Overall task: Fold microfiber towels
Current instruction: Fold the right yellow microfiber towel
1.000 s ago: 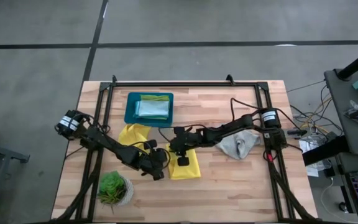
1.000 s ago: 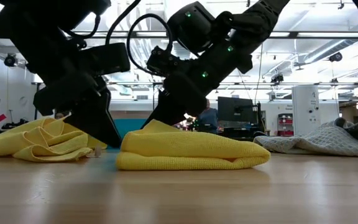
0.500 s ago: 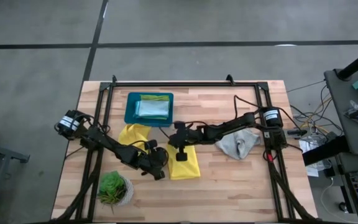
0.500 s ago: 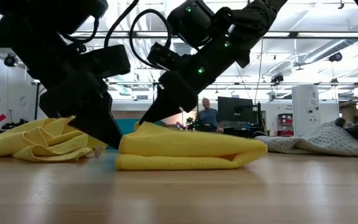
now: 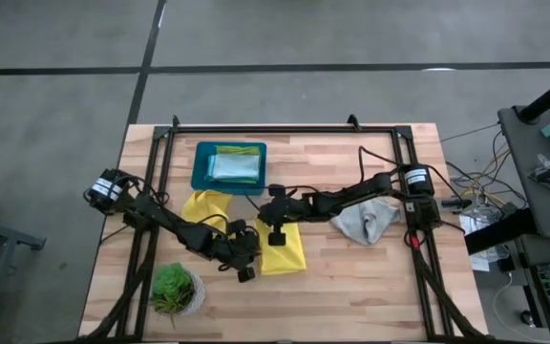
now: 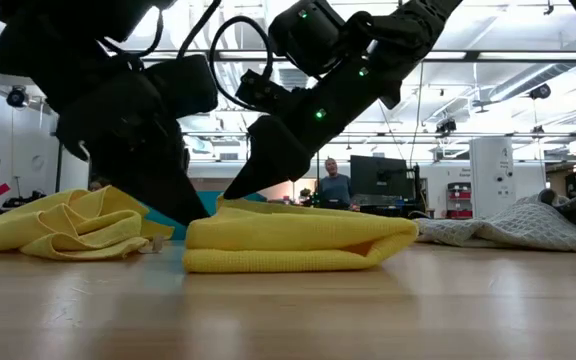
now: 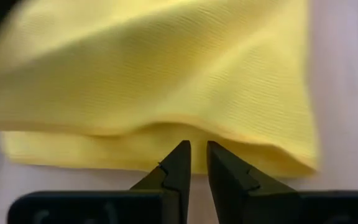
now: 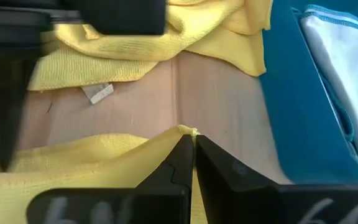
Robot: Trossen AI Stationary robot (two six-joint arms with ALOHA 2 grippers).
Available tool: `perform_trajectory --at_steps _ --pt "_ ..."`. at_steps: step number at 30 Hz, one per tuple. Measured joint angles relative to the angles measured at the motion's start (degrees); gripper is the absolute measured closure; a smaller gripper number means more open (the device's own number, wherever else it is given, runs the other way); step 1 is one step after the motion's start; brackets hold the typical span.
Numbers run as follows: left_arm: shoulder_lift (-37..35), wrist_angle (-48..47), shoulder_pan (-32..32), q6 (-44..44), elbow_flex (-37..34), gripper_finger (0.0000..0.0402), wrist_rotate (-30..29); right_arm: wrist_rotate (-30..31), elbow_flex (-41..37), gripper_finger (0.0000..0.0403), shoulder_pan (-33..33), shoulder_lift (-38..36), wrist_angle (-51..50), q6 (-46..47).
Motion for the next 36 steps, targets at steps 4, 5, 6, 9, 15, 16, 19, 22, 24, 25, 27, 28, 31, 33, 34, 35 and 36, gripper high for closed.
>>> perform_trajectory --at_steps 4,5,6,9,15,16,19,22,24,25,27,28,31,33,34,35,36 --pt "0.0 2.5 -0.2 0.0 -0.1 0.0364 7.2 0.0 0.0 0.0394 0.0 0.4 0.1 0.0" --pt "0.0 3.2 -0.2 0.0 -0.1 0.0364 8.6 0.0 0.0 0.0394 0.0 0.4 0.0 0.0" --pt "0.0 3.8 -0.3 0.0 -0.1 0.0364 9.8 0.0 -0.1 0.0394 0.0 0.5 -0.1 0.0" --pt "0.0 6.6 -0.6 0.1 -0.1 0.0364 13.3 0.0 -0.2 0.0394 0.0 0.5 0.1 0.5" --pt "0.0 7.8 -1.7 0.1 -0.1 0.0364 15.5 0.0 -0.2 0.0394 0.0 0.5 0.0 0.8" --pt "0.0 8.1 -1.9 0.1 -0.1 0.0364 15.6 0.0 -0.2 0.0394 0.0 0.5 0.0 0.8" --pt "0.0 9.1 -2.3 -0.2 -0.1 0.0364 15.6 0.0 -0.2 0.0394 0.0 0.5 0.0 0.8" --pt "0.0 9.0 -2.5 -1.8 -0.1 0.0364 15.7 -0.2 -0.2 0.0394 0.0 0.5 0.1 0.8" --pt "0.0 8.9 -2.6 -2.7 -0.1 0.0364 16.0 -0.8 -0.2 0.0394 0.0 0.5 0.0 0.5" --pt "0.0 8.8 -2.7 -2.8 -0.1 0.0364 16.6 -0.9 -0.2 0.0394 0.1 0.5 0.0 0.4" --pt "0.0 8.7 -3.0 -2.9 -0.1 0.0364 17.2 -1.0 -0.2 0.0390 0.1 0.5 0.1 0.4" --pt "-0.1 8.7 -3.2 -2.8 0.0 0.0364 17.4 -1.0 -0.2 0.0386 0.1 0.5 0.2 0.4" --pt "-0.8 8.7 -3.4 -2.8 0.7 0.0364 17.9 -1.0 -0.2 0.0367 0.1 0.5 0.2 0.4" --pt "-1.3 8.8 -3.5 -2.8 1.3 0.0364 17.9 -1.0 -0.2 0.0351 0.1 0.5 0.3 0.3" --pt "-1.3 8.8 -3.5 -2.8 1.6 0.0364 17.9 -1.0 -0.1 0.0343 0.1 0.5 0.3 0.4" --pt "-1.4 8.8 -3.5 -2.8 1.9 0.0364 17.8 -1.0 0.1 0.0334 0.1 0.5 0.4 0.2" --pt "-1.4 8.8 -3.5 -2.7 2.1 0.0364 17.8 -1.0 0.2 0.0325 0.1 0.5 0.4 0.1"
